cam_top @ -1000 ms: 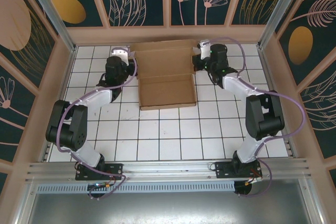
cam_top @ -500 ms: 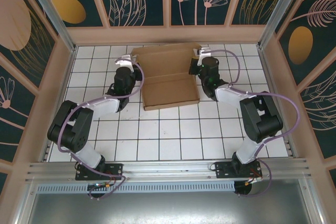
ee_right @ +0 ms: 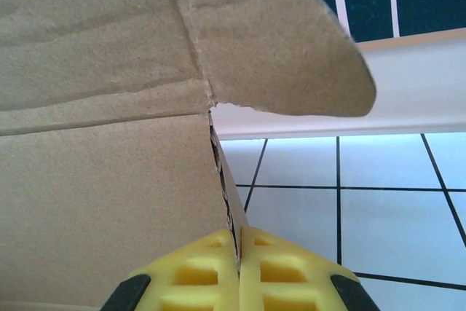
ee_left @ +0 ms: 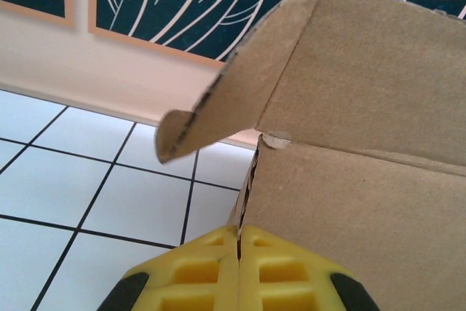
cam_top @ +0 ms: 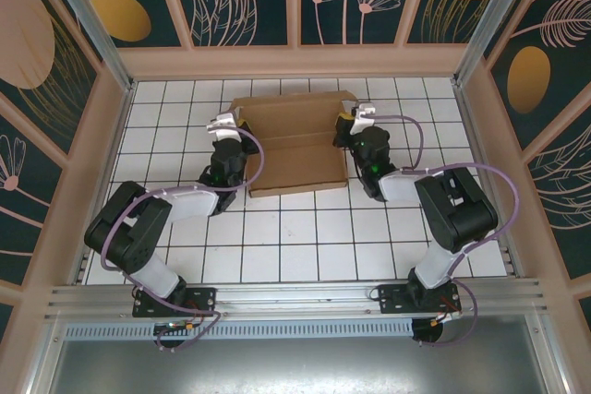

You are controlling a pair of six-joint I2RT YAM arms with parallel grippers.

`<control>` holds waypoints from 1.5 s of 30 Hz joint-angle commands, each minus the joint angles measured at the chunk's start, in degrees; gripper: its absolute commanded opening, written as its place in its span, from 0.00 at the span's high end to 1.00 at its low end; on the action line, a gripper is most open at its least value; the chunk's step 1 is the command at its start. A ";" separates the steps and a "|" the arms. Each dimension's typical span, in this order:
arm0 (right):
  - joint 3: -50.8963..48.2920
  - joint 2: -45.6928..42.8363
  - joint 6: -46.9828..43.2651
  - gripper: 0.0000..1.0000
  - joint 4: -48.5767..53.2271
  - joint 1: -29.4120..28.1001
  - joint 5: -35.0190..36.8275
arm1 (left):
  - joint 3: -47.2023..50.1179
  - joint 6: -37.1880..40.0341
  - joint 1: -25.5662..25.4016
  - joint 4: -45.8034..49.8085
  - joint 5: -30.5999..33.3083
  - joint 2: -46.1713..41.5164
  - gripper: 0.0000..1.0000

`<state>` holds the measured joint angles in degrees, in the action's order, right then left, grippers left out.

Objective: Fold the paper box

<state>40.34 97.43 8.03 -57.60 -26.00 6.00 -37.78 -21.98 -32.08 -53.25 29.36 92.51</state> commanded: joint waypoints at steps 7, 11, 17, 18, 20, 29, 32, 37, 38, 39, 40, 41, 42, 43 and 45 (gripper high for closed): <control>-5.77 -3.52 1.09 0.95 -10.82 -4.01 0.67 | 4.52 -2.22 -2.83 -3.85 3.69 -0.40 0.94; -8.04 -4.14 0.55 0.94 -11.94 -4.81 1.68 | 6.40 -4.18 -3.07 -4.13 4.17 -0.81 0.96; -9.62 -4.81 1.15 0.94 -11.31 -5.03 2.66 | 7.07 -5.50 -3.00 -2.99 2.71 -1.44 0.99; -9.30 -4.79 1.07 0.94 -10.90 -5.02 2.92 | 6.79 -5.85 -3.01 -2.51 2.67 -1.45 0.99; -7.68 -4.64 1.46 0.94 -8.50 -6.33 4.39 | 5.79 -6.47 -3.02 -1.28 2.01 -1.63 1.00; 1.20 -2.40 4.58 0.99 1.51 -8.39 15.95 | 1.51 -7.36 -3.03 1.60 0.46 -0.76 1.00; 1.17 -0.92 3.56 0.98 -3.08 -8.62 17.82 | 0.65 -7.16 -3.01 0.47 1.16 0.26 1.00; -0.65 2.93 2.95 0.96 -12.39 -8.47 18.75 | 0.65 -7.31 -3.04 -2.86 3.02 3.12 1.00; -1.35 3.79 3.02 0.96 -14.13 -8.47 18.08 | 1.00 -7.62 -3.05 -3.51 3.47 3.74 1.00; -2.00 4.45 3.32 0.95 -15.33 -8.60 17.76 | 1.36 -7.70 -3.08 -4.05 3.49 4.16 1.00; -2.72 4.97 3.63 0.95 -16.46 -8.66 17.77 | 1.79 -7.92 -3.03 -4.54 3.36 4.49 1.00; -3.33 5.30 3.74 0.95 -17.03 -8.79 17.76 | 2.12 -8.13 -3.05 -4.87 3.13 4.61 1.00; -4.16 5.54 3.79 0.95 -17.56 -8.91 17.79 | 2.43 -8.26 -2.99 -5.01 2.83 4.66 1.00; -4.81 5.73 3.59 0.95 -17.85 -9.06 17.90 | 2.66 -8.34 -3.04 -5.09 2.65 4.77 1.00; -5.86 5.84 3.41 0.94 -18.31 -9.14 17.66 | 2.96 -8.56 -3.05 -5.37 2.72 4.83 1.00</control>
<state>36.10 102.28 10.04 -70.50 -33.71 24.16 -36.23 -28.86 -34.20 -58.98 33.69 96.05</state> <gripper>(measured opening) 0.062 0.045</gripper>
